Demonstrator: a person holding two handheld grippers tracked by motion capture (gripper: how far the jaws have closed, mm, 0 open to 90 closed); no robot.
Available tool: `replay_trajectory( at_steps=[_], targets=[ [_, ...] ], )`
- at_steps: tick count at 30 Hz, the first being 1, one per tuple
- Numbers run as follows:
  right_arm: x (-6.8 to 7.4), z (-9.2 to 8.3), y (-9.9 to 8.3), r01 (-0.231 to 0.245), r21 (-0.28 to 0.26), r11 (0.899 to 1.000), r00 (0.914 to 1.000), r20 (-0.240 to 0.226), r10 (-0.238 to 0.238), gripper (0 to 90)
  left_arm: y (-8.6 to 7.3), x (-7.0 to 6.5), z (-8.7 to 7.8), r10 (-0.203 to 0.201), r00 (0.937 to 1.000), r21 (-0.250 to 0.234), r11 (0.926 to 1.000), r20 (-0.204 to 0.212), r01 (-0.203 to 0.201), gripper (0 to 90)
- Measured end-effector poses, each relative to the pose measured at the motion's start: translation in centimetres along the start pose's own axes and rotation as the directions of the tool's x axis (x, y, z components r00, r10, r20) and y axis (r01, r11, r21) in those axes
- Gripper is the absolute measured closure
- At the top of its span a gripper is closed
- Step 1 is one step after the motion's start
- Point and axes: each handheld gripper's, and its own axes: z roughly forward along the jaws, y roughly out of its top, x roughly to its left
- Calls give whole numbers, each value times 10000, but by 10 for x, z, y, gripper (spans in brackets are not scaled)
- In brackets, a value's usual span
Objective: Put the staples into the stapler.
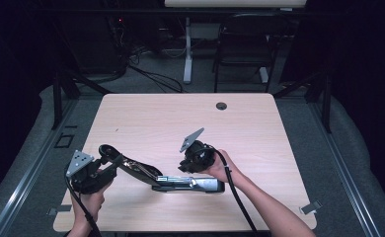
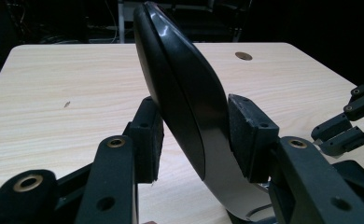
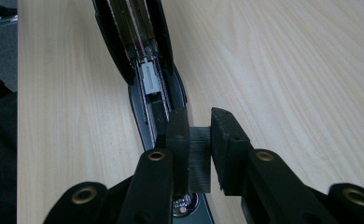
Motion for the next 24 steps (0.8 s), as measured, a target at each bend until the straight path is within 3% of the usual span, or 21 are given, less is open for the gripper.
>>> replay_trajectory(
  at_steps=[8,13,24],
  targets=[
    [4,6,2,155,-126,9998,9991,-390,-160,785,0,0,0,-6,10000,44,10000,3,6,575],
    [6,12,1,377,64,9993,9969,-693,-372,784,0,0,0,-5,10000,44,10000,12,5,575],
    [5,16,-3,701,198,9973,9932,-950,-679,784,0,1,0,-2,10000,42,10000,33,2,576]
  ],
)
